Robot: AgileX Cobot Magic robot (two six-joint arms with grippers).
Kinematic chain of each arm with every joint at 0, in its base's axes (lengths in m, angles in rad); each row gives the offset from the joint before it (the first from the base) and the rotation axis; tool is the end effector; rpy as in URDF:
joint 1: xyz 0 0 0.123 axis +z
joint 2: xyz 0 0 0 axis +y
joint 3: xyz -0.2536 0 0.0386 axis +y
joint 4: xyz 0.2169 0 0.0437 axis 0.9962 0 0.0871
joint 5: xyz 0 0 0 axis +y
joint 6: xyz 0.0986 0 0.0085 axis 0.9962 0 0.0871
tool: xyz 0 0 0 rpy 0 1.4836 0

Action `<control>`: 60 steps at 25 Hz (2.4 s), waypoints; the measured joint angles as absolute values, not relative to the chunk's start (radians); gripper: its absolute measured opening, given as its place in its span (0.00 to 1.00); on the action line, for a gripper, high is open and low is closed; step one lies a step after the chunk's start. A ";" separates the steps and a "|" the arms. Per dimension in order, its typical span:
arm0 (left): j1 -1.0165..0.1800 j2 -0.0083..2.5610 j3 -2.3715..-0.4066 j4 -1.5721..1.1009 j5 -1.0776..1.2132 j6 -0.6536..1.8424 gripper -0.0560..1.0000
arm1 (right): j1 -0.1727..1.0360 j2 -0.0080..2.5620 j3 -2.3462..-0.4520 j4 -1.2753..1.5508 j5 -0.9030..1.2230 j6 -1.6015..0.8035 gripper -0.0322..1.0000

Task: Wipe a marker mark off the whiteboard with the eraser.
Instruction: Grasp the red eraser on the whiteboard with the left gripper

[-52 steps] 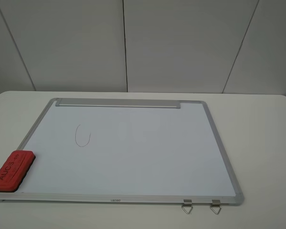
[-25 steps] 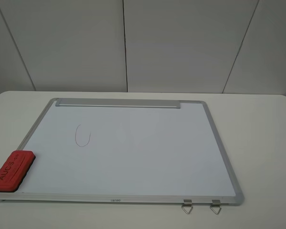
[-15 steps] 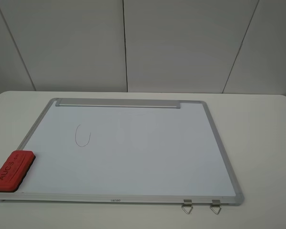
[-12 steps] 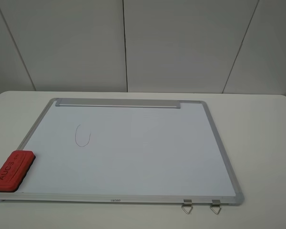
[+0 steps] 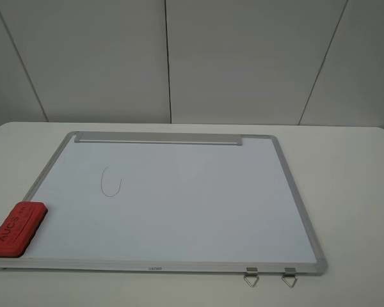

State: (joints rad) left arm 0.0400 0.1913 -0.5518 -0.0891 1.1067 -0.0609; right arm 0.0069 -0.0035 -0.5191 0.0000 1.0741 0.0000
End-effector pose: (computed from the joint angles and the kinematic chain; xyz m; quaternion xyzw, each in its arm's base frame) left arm 0.0242 -0.0069 0.2661 -0.0456 0.8958 -0.0491 0.4393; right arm 0.0008 0.0000 0.2624 -0.0029 0.8508 0.0018 0.5254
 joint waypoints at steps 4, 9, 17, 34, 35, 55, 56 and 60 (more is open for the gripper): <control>0.040 0.315 -0.592 -0.085 1.108 -0.036 0.75 | 0.007 -0.003 -0.519 0.000 1.074 0.000 0.83; 0.040 0.494 -0.615 -0.084 1.109 -0.025 0.75 | 0.007 -0.003 -0.519 0.000 1.074 0.000 0.83; 0.040 0.805 -0.684 -0.079 1.100 -0.013 0.75 | 0.007 -0.003 -0.519 0.000 1.074 0.000 0.83; 0.005 1.304 -0.691 -0.050 0.860 0.015 0.75 | 0.007 -0.003 -0.519 0.000 1.074 0.000 0.83; -0.012 1.321 -0.691 -0.043 0.839 0.015 0.75 | 0.007 -0.003 -0.519 0.000 1.074 0.000 0.83; -0.051 1.574 -0.693 0.000 0.690 -0.059 0.75 | 0.007 -0.003 -0.519 0.000 1.074 0.000 0.83; -0.051 1.575 -0.693 0.000 0.680 -0.060 0.75 | 0.007 -0.003 -0.519 0.000 1.074 0.000 0.83; -0.051 1.613 -0.693 0.000 0.646 -0.063 0.75 | 0.007 -0.003 -0.519 0.000 1.074 0.000 0.83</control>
